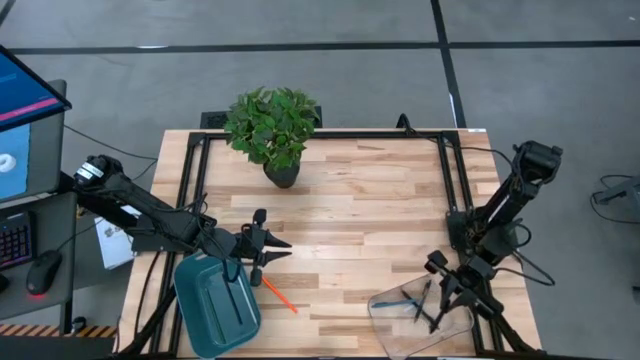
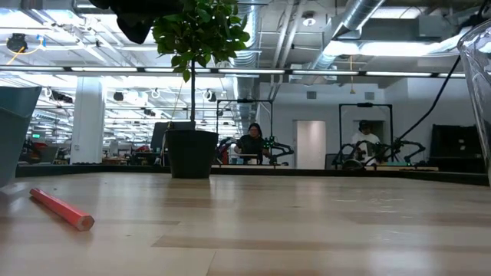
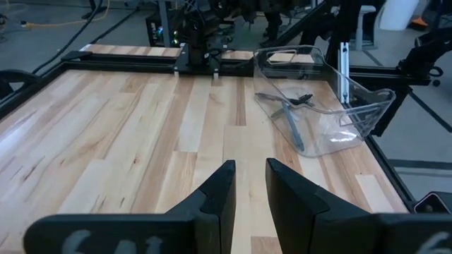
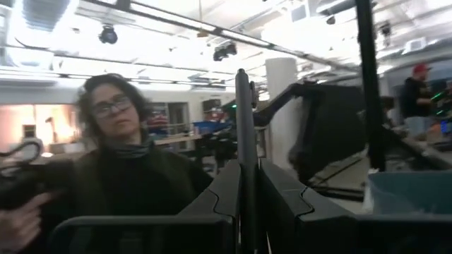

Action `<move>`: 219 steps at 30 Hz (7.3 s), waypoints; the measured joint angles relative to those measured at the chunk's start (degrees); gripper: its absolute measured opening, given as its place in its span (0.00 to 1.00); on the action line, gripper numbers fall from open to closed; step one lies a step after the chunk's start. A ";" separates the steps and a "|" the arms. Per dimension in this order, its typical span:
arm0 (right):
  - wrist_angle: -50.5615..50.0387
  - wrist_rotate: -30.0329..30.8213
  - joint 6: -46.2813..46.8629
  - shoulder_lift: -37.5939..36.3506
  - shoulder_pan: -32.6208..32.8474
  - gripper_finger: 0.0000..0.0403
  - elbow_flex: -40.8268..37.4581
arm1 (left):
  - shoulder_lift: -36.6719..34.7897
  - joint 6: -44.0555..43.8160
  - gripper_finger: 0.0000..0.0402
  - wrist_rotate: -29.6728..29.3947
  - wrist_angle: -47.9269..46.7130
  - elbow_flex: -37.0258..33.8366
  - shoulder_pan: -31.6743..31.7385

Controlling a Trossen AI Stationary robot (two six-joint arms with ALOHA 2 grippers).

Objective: Sort pens & pencils
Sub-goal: Put the black pen into the transparent bin, then put the orange pencil into the blue bin

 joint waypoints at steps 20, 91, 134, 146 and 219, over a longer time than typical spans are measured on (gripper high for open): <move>-18.17 12.93 21.09 4.20 8.15 0.15 2.54 | 0.00 -1.69 0.18 0.00 0.04 0.00 -0.02; -25.87 23.14 15.70 4.12 -29.24 0.25 6.67 | 0.00 -4.39 0.18 14.50 -13.00 0.00 1.32; -28.26 14.29 15.85 4.12 -38.35 0.25 6.84 | 24.83 2.10 0.18 51.98 -23.97 12.33 10.40; -28.34 14.29 15.85 4.12 -38.41 0.25 6.84 | 25.16 -0.46 0.18 54.53 -25.66 12.33 9.66; -28.63 14.51 15.80 4.14 -38.47 0.25 6.80 | 39.19 6.88 0.00 51.86 -30.84 18.61 11.99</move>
